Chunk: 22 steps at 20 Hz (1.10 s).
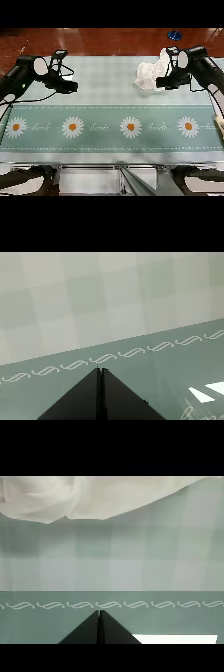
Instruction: Fold the shirts.
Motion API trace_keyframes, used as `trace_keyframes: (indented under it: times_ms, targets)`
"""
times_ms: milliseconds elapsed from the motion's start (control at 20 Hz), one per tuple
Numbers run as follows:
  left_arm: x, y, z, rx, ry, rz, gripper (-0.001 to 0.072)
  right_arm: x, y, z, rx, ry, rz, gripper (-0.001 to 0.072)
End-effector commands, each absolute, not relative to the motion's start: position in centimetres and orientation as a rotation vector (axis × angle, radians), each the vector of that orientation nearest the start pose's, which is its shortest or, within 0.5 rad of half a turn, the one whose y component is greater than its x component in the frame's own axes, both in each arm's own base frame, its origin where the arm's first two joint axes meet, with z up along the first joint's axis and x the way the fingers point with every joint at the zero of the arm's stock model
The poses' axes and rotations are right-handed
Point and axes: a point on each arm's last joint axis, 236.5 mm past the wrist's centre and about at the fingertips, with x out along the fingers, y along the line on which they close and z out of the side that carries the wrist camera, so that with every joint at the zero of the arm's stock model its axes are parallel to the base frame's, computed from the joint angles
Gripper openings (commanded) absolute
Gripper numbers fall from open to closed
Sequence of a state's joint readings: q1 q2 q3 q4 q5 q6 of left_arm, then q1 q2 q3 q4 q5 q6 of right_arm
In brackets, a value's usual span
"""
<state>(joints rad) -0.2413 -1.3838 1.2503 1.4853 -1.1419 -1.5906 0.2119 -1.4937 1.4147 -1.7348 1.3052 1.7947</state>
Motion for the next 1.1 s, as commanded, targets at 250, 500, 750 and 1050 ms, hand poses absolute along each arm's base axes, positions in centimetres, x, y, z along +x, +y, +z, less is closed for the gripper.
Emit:
trace_keyframes:
  times_ms: [250, 500, 750, 1050]
  targets:
    - [39.4, -11.6, 0.1, 0.057, 1.282, -0.239, 0.0024, 41.4, 5.1, 0.5, -0.103, 1.352, -0.077, 0.0021]
    - [39.4, -11.6, 0.1, 0.057, 1.282, -0.239, 0.0024, 41.4, 5.2, 0.5, -0.102, 1.352, -0.076, 0.0021]
    - [40.1, -11.7, 0.3, 0.053, 1.249, -0.24, 0.0024, 42.9, 5.5, 0.8, -0.098, 1.287, -0.062, 0.0021]
    - [44.8, -12.6, 1.8, 0.028, 1.043, -0.239, 0.0054, 48.1, 6.4, 2.9, -0.096, 1.053, -0.017, 0.0026]
